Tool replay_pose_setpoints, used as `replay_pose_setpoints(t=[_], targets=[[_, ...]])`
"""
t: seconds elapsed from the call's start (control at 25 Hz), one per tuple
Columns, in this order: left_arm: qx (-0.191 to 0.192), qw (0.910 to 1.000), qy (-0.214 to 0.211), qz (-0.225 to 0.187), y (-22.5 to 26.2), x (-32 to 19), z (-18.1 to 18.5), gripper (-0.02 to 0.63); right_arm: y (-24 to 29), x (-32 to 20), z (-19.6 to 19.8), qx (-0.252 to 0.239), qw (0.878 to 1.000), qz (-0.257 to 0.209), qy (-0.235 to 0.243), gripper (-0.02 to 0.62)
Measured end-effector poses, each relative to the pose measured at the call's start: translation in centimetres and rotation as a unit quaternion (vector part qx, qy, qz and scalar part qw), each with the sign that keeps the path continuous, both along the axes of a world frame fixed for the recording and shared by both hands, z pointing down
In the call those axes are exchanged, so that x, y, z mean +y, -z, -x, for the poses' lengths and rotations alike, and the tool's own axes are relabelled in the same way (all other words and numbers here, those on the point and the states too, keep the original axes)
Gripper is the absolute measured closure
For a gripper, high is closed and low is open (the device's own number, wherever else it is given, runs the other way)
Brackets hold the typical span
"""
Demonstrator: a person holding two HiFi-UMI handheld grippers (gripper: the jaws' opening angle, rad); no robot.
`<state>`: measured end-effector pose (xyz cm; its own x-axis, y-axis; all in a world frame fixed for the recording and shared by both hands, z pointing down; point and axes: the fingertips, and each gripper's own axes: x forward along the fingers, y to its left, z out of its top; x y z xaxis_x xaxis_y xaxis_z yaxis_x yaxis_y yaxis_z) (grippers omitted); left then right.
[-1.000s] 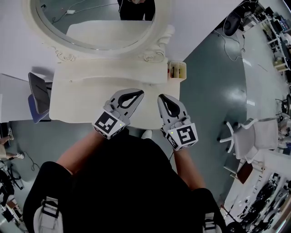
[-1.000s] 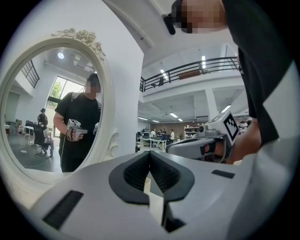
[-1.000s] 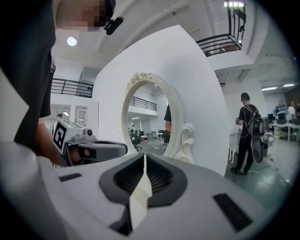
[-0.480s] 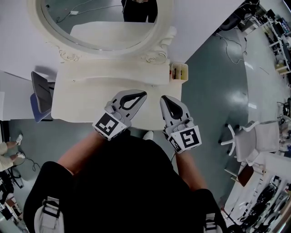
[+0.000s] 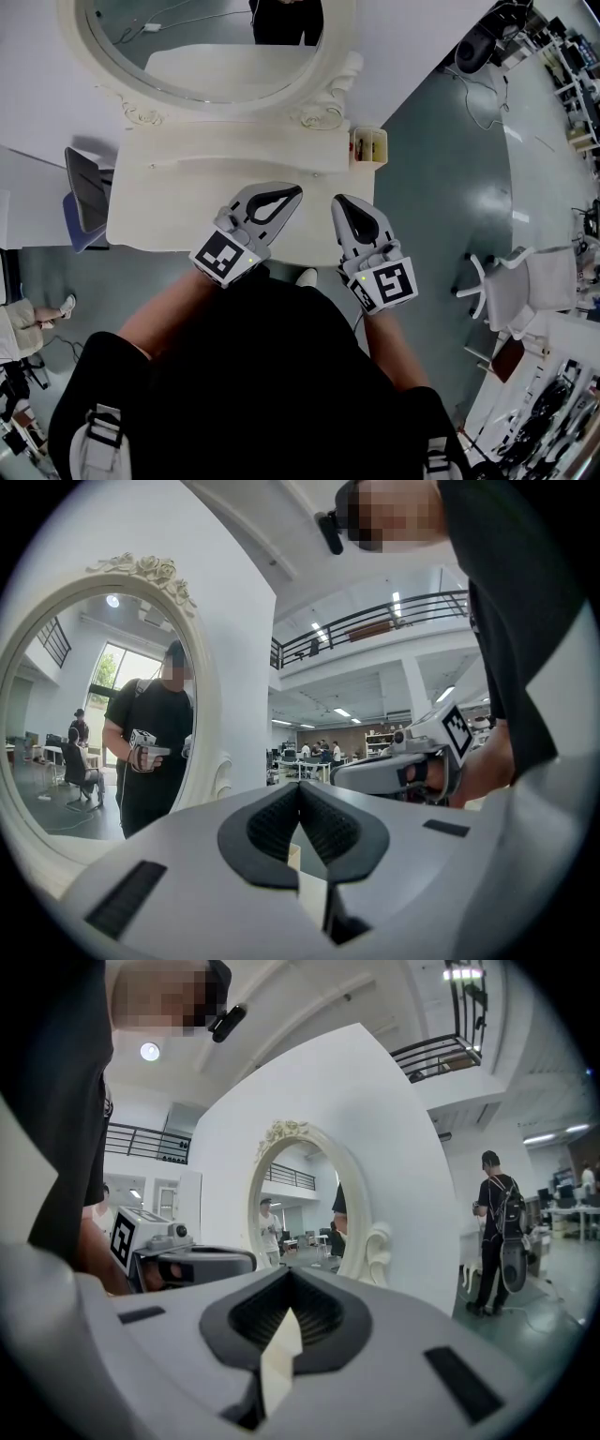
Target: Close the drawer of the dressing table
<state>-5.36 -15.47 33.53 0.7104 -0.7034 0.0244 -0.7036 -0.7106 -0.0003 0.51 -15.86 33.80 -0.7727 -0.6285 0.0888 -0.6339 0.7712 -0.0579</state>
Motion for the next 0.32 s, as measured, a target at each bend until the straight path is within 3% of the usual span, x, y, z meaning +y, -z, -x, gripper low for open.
replay_pose_setpoints(t=[0.32], targets=[[-0.002, 1.0000, 0.001, -0.001, -0.26, 0.10, 0.28, 0.612, -0.22, 0.16, 0.42, -0.002, 1.000, 0.003, 0.004, 0.592]])
